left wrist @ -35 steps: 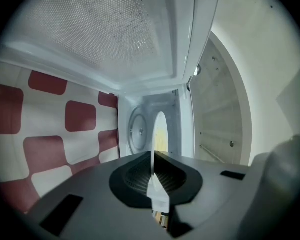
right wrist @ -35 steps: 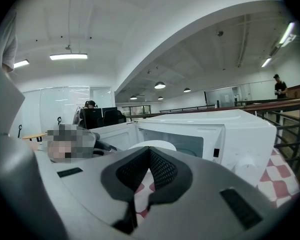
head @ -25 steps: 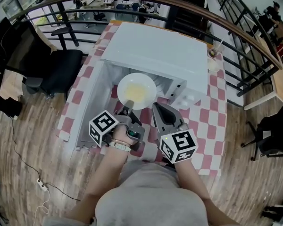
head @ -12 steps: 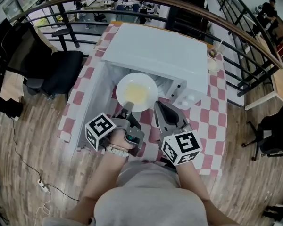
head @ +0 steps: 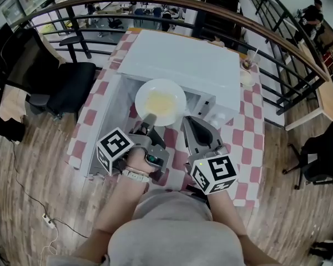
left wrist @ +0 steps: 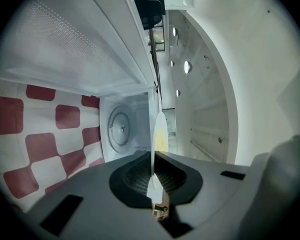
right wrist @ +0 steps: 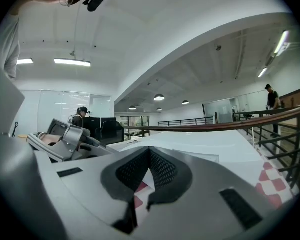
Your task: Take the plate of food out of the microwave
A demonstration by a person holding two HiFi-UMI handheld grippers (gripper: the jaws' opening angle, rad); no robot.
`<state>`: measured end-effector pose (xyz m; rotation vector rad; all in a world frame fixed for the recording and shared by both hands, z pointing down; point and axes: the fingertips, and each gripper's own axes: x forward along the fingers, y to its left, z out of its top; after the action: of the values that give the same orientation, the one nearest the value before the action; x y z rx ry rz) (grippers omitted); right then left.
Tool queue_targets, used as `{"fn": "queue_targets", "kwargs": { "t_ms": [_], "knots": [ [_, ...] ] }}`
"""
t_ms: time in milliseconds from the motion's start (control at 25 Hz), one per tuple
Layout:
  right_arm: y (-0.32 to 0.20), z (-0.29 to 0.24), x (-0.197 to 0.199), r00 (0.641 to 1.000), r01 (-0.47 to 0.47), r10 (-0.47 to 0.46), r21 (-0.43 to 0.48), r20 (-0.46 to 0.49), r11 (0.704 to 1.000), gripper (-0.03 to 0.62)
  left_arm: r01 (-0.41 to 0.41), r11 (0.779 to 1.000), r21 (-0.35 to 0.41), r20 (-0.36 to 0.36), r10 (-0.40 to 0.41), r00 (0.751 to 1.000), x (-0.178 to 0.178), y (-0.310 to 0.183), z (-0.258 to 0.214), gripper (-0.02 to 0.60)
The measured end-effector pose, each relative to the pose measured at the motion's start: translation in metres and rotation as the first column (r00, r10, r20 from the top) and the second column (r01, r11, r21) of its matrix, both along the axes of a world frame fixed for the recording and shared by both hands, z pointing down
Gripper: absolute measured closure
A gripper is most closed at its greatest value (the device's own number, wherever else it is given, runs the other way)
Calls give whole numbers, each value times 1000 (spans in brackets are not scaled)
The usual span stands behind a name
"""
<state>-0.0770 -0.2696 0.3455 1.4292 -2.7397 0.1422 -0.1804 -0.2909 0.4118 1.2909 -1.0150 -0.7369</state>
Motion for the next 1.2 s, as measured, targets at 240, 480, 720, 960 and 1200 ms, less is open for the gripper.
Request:
{"fn": "queue_targets", "kwargs": {
  "t_ms": [240,480,720,960,1200],
  "knots": [
    [-2,-6,7,999,-27,27,24,-24,999,569,-8,1000,9,-1,8,1000,7,-9,-7,571],
    [-6,-15,14,997,-64,66,65,-40,996,569,-15,1000,26,-3,15,1000,13,-19,-13,571],
    [-12,-18,18,994,-94,99,85,-48,992,569,-18,999,32,-10,19,1000,20,-26,-15,571],
    [-18,-21,21,992,-112,115,80,-44,991,569,-26,999,44,-8,27,1000,26,-32,-21,571],
    [-22,-19,24,991,-125,128,68,-43,990,569,-25,999,41,-12,25,1000,28,-35,-21,571]
  ]
}}
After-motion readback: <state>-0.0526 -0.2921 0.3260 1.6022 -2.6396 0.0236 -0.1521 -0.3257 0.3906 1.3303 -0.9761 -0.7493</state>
